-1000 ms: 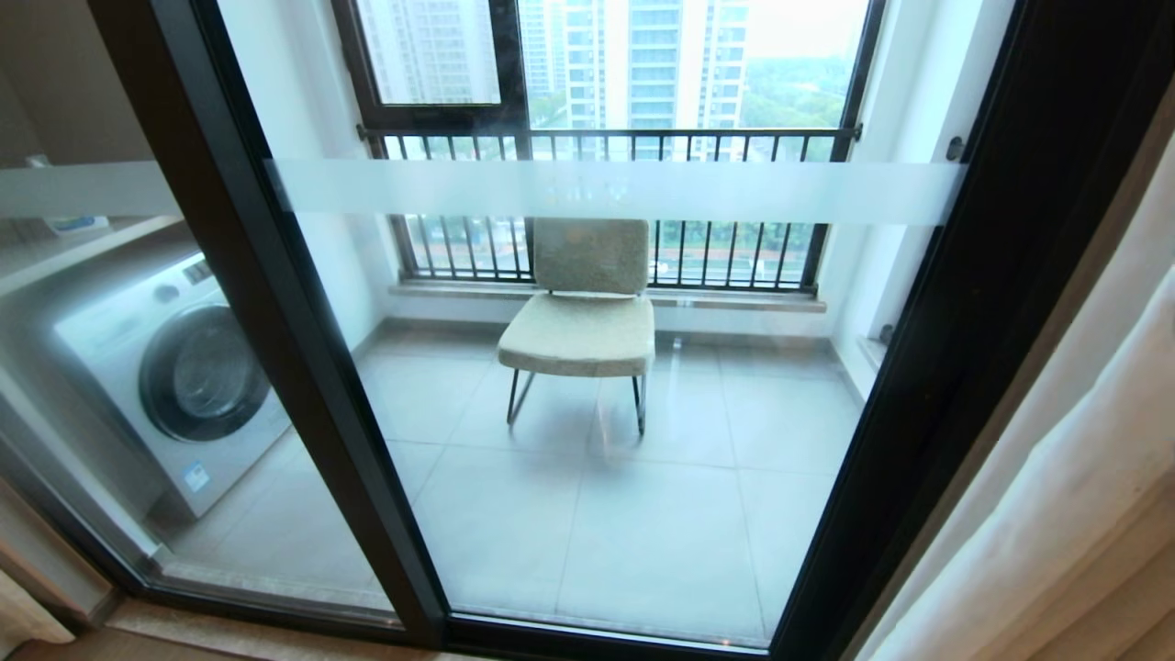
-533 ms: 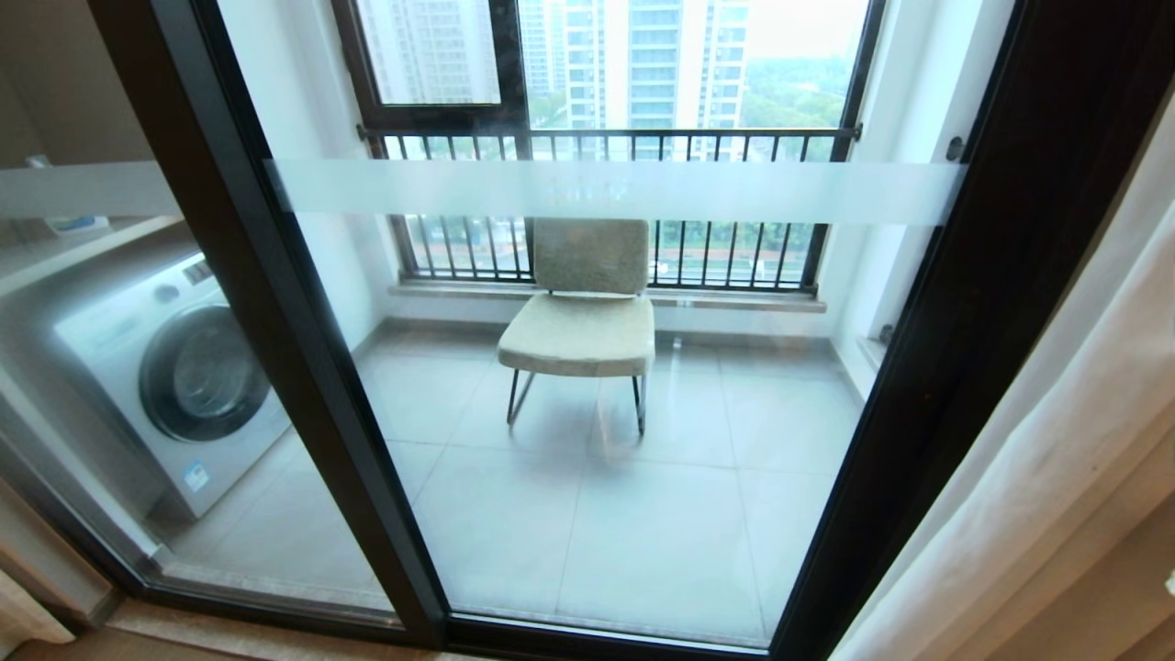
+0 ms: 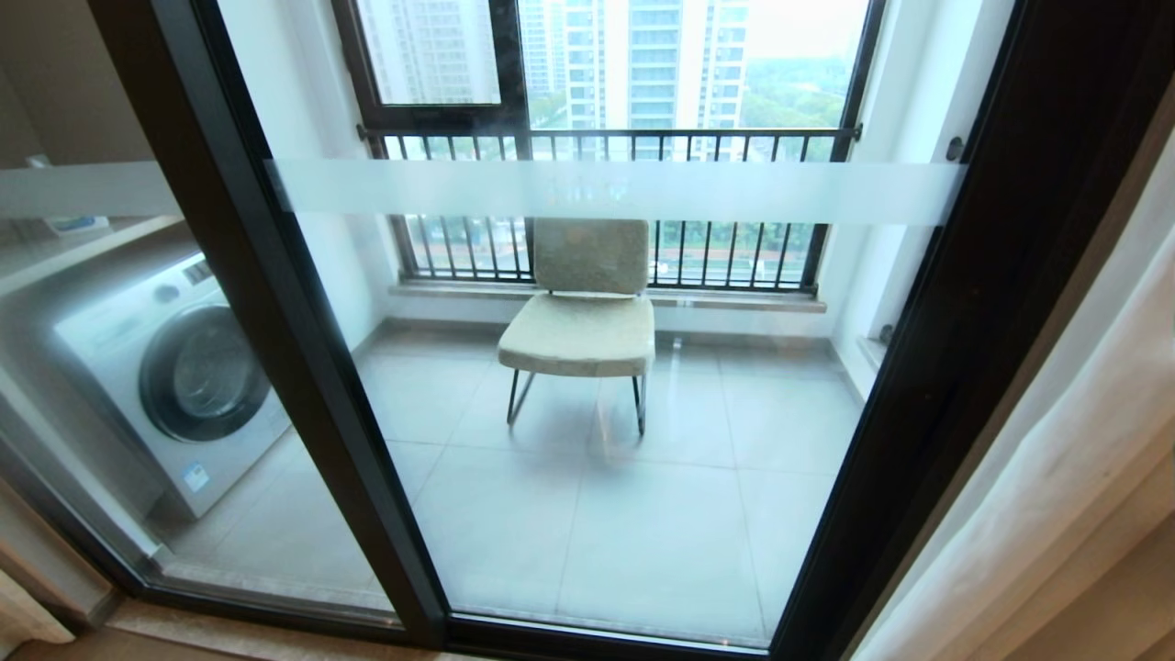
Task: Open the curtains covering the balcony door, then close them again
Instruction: Pull the inner curtains open on both sides
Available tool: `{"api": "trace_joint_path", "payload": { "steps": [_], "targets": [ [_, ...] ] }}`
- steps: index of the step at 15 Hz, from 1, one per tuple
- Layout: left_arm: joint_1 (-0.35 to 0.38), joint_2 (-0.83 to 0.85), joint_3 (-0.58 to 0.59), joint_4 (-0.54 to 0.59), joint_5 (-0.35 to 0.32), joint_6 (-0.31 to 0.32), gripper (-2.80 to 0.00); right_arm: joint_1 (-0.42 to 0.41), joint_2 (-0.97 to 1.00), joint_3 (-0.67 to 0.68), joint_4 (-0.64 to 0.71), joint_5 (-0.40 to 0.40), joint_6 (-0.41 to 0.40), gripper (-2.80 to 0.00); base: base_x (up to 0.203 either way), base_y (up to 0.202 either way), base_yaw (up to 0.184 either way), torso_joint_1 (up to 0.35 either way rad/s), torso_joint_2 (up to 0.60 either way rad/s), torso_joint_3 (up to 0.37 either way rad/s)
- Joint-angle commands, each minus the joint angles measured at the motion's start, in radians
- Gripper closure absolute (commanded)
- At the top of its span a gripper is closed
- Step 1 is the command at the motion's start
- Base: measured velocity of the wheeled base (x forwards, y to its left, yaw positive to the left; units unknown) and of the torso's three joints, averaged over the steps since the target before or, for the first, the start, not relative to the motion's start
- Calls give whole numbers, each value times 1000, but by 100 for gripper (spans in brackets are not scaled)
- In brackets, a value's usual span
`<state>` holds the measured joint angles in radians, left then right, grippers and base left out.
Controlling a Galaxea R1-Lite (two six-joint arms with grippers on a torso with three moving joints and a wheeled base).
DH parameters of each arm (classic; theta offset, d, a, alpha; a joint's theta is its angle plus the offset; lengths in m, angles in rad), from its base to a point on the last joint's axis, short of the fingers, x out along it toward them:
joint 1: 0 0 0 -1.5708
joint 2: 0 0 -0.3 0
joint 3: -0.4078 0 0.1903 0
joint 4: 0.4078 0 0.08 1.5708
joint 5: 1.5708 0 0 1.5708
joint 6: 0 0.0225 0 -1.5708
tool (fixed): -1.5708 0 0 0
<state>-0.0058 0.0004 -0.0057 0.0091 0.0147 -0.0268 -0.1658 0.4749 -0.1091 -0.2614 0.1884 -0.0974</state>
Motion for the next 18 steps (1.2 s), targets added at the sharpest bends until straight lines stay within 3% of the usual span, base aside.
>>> {"api": "trace_joint_path", "payload": {
  "steps": [1, 5, 10, 18],
  "targets": [
    [0, 0, 0, 0, 0, 0, 0, 118, -72, 33, 0, -90, 1, 0, 0, 0, 0, 0, 0, 0],
    [0, 0, 0, 0, 1, -1, 0, 171, -238, 96, 24, -141, 5, 0, 0, 0, 0, 0, 0, 0],
    [0, 0, 0, 0, 1, -1, 0, 167, -416, 108, 250, -183, 29, 0, 0, 0, 0, 0, 0, 0],
    [0, 0, 0, 0, 1, 1, 0, 167, -474, 109, 260, -187, 65, 0, 0, 0, 0, 0, 0, 0]
  ]
}}
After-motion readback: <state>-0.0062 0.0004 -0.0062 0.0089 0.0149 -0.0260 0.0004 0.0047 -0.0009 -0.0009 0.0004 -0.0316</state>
